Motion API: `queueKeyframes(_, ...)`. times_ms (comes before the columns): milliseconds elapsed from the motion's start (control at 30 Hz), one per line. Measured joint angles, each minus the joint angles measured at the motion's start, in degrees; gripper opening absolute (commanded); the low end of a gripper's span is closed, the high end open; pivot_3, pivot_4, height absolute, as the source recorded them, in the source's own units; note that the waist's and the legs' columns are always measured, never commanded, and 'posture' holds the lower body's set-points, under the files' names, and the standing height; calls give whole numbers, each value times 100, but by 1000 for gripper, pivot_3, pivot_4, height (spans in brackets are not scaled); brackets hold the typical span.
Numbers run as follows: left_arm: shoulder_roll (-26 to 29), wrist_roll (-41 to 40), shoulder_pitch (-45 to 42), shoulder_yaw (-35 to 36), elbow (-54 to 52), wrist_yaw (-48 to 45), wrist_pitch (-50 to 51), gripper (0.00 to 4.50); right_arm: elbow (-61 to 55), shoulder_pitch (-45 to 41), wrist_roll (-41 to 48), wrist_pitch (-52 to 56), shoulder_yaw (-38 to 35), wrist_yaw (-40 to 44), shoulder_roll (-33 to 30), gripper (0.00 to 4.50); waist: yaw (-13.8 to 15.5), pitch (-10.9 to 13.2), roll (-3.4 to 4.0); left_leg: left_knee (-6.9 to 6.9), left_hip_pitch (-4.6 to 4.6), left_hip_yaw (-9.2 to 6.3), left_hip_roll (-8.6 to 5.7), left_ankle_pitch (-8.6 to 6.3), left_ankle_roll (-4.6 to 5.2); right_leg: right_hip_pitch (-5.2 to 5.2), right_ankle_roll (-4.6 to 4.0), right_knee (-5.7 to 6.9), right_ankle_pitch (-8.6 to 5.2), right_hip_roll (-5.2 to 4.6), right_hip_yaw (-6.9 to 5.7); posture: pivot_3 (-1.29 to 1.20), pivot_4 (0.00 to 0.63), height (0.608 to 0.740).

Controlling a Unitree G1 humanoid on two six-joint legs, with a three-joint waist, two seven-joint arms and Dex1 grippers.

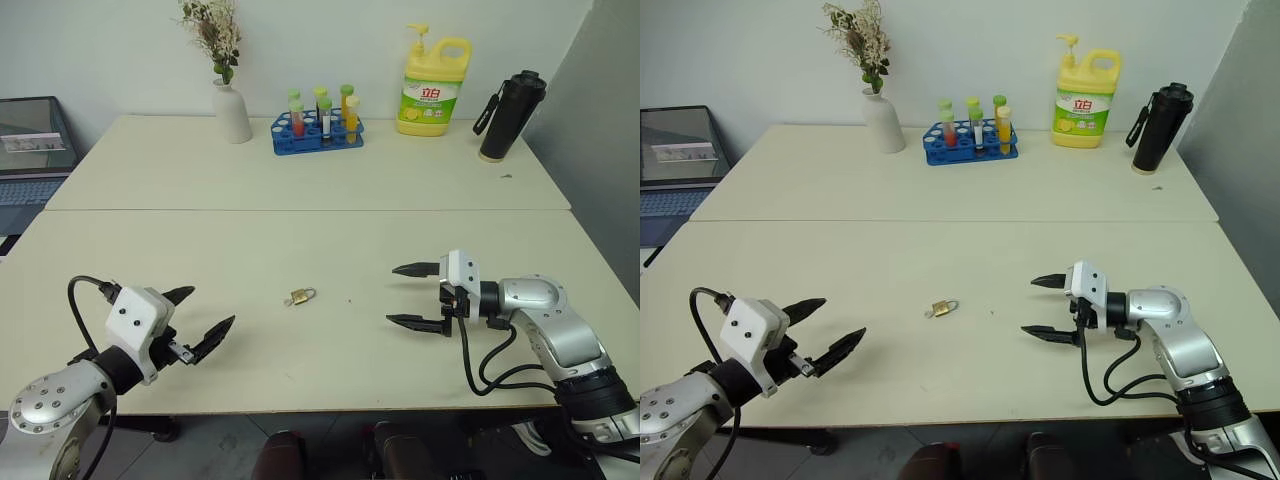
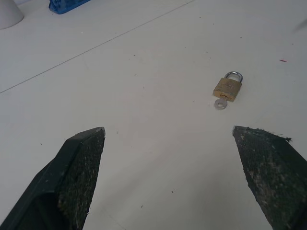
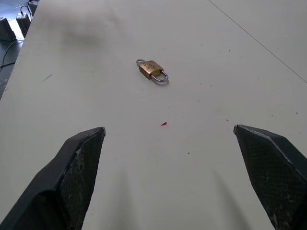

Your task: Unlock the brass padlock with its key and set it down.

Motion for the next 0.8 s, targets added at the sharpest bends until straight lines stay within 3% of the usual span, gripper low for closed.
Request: queueKeyframes(800,574,-78,-212,32,433,-1064,-452,4459,-93,-56,-106,226,126,-67,96,4500,-6,1,1,1,2,4,1,0,0,0,0,0,0,1,1,0,150,740)
